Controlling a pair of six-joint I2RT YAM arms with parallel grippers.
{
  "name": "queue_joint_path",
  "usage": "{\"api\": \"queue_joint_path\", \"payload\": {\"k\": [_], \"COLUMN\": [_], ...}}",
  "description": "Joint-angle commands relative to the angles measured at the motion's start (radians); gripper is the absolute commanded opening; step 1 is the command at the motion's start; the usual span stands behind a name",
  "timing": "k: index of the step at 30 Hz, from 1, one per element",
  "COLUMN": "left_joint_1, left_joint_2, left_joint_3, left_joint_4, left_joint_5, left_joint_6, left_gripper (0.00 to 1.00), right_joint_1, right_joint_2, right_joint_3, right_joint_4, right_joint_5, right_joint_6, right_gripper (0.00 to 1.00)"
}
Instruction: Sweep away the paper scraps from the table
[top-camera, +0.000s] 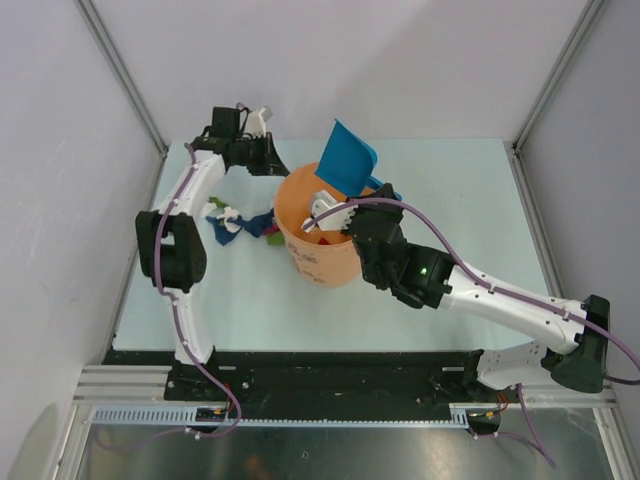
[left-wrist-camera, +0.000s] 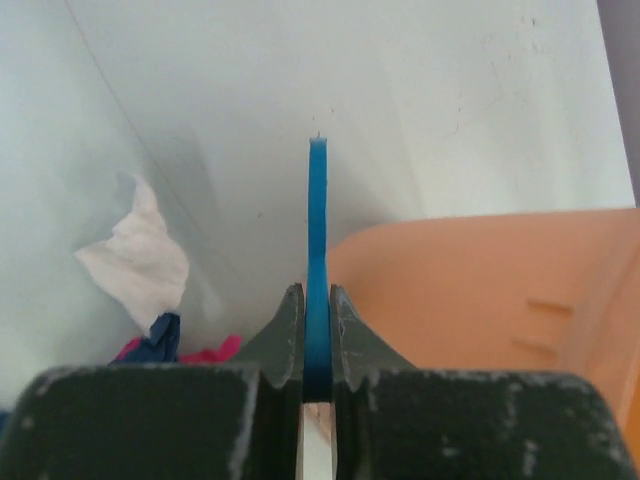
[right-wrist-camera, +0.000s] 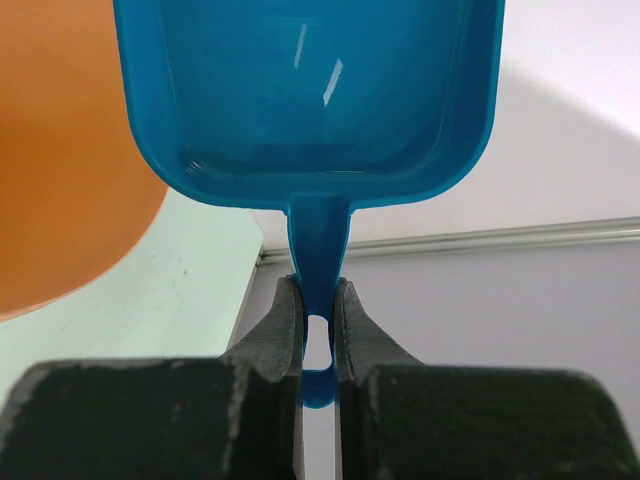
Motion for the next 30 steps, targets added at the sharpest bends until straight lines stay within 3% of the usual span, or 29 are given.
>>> {"api": "queue_joint_path", "payload": {"k": [1, 9, 18, 30], "left_joint_1": [-0.031, 0.015, 0.158, 0.313], "left_joint_2": [0.056, 0.096, -0.125, -0.494], "left_joint_3": [0.063, -0.061, -0.354, -0.748], "left_joint_4": [0.048, 0.059, 0.069, 0.077], "left_joint_5": [0.036, -0.076, -0.108, -0.180], "left_joint_6": [-0.118, -0.077, 0.074, 0.333], "left_gripper": [0.00, 0.00, 0.00, 0.00], "right_joint_1": [-0.013, -0.008, 0.029, 0.121], "right_joint_2": [0.002, 0.004, 0.007, -0.013], "right_joint_3": [0.030, 0.031, 0.031, 0.031], "right_joint_4": [-0.043, -0.149, -0.244, -0.158], "right_joint_5": [0.039, 0.030, 0.025, 0.011], "right_joint_6": [0.089, 0.204, 0.313, 0.351], "right_gripper": [0.00, 0.00, 0.00, 0.00]}}
